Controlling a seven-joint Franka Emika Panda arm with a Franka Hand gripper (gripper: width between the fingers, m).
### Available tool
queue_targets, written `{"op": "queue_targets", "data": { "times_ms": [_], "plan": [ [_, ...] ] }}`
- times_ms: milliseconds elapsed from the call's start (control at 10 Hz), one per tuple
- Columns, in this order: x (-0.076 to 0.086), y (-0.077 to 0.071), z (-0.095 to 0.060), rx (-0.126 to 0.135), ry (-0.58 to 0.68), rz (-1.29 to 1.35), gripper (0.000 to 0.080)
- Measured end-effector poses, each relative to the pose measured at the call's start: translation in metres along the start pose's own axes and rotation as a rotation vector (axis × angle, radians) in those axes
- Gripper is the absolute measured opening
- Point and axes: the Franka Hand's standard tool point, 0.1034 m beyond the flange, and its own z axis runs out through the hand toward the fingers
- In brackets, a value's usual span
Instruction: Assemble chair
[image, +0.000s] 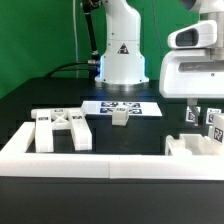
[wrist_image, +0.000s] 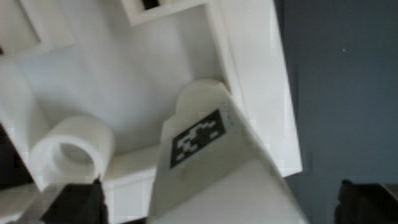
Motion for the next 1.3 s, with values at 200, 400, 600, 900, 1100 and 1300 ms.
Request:
{"op": "queue_targets", "data": {
  "times_ms": [200, 400, 600, 900, 1100, 1300],
  "plan": [
    [0.0003, 0.0013, 0.0001, -0.007, 0.001, -0.156, 0.0649],
    [0.0000, 0.0035, 0.0019, -0.019, -0.002, -0.293, 0.0649],
    [0.0002, 0.0049, 0.0021, -0.022, -0.003, -0.337, 0.0626],
    [0.0002, 0.0049, 0.0022, -0.021, -0.003, -0.307, 0.0456],
    [-0.0003, 0.0044, 0.0028, -0.018, -0.002, -0.154, 0.0289],
    [-0.0006, 0.0042, 0.0040, -0.018, 0.000, 0.031, 0.0289]
  ]
}}
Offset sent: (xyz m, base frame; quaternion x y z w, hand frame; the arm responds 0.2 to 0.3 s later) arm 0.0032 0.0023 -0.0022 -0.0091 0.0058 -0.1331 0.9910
